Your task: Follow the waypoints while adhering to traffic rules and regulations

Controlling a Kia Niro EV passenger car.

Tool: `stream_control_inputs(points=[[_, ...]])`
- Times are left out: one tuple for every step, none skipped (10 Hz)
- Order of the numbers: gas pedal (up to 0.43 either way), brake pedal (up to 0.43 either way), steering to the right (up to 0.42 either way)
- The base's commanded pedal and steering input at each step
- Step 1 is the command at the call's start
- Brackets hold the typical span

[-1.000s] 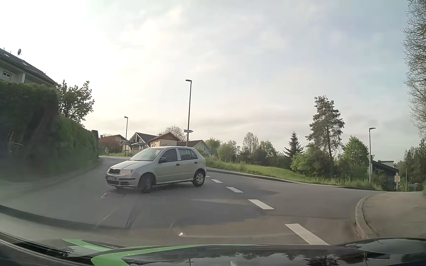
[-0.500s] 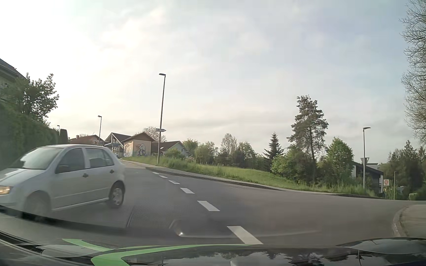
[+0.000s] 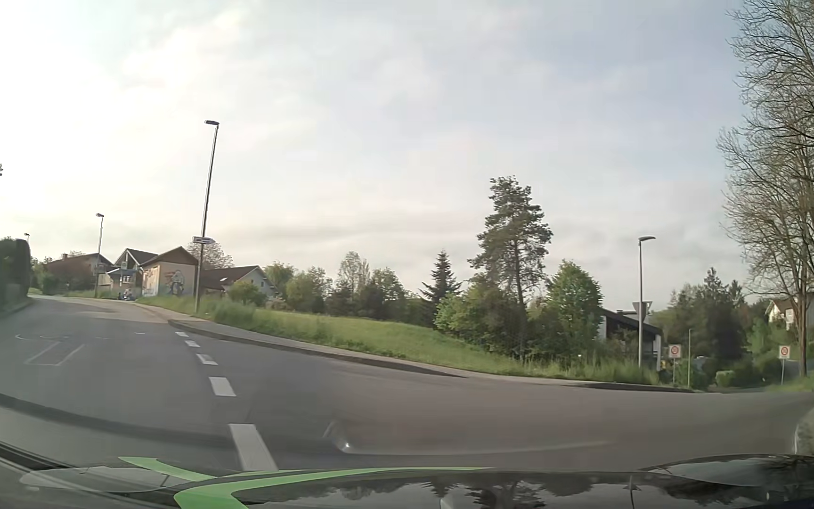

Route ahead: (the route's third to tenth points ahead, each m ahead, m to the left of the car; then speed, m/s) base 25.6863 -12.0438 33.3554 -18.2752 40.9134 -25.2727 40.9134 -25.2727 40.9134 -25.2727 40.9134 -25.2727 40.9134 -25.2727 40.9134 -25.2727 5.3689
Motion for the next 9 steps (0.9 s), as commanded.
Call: stream_control_inputs(points=[[0.150,0.000,0.324],[0.150,0.000,0.344],[0.150,0.000,0.359],[0.150,0.000,0.372],[0.150,0.000,0.387],[0.150,0.000,0.398],[0.150,0.000,0.404],[0.150,0.000,0.406],[0.150,0.000,0.402]])
